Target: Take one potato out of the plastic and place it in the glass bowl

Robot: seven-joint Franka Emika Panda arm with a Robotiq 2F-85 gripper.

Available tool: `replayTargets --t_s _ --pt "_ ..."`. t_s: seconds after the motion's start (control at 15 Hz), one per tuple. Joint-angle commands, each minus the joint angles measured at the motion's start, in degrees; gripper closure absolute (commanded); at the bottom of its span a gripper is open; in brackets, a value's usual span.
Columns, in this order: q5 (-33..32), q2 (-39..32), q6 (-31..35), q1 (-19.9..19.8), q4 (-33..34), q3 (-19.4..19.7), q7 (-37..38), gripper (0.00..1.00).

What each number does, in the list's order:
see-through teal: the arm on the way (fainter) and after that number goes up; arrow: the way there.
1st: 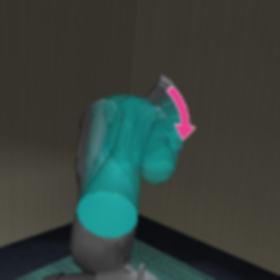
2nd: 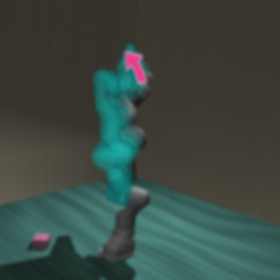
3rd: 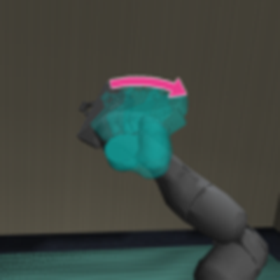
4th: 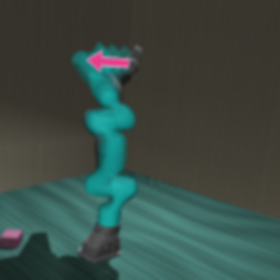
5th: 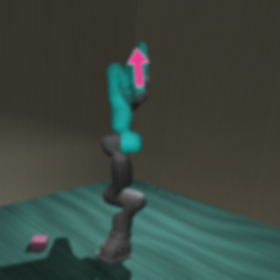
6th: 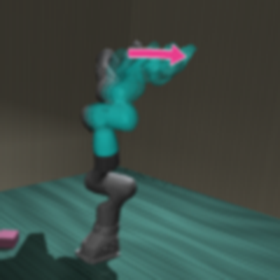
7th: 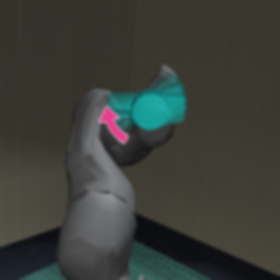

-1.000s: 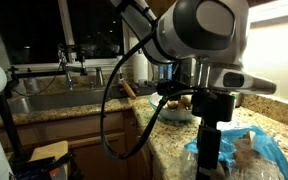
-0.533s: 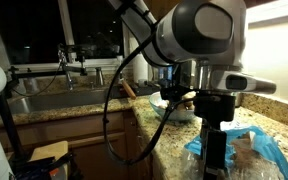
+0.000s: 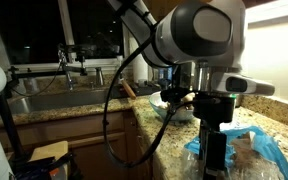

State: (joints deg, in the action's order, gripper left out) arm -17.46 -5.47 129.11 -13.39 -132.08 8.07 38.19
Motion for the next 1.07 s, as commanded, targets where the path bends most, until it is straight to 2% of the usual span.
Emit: replayTargets --t_s 0.0,0.53,1.0 --pt "1.46 -0.16 3.41 1.29 -1.59 1.62 -2.55 0.00" --pt "2.60 -1.64 5.95 1.47 -1.77 1.98 -5.22 0.00" --pt "7.61 -1.62 11.53 1.46 -3.30 1.78 -13.80 0.00"
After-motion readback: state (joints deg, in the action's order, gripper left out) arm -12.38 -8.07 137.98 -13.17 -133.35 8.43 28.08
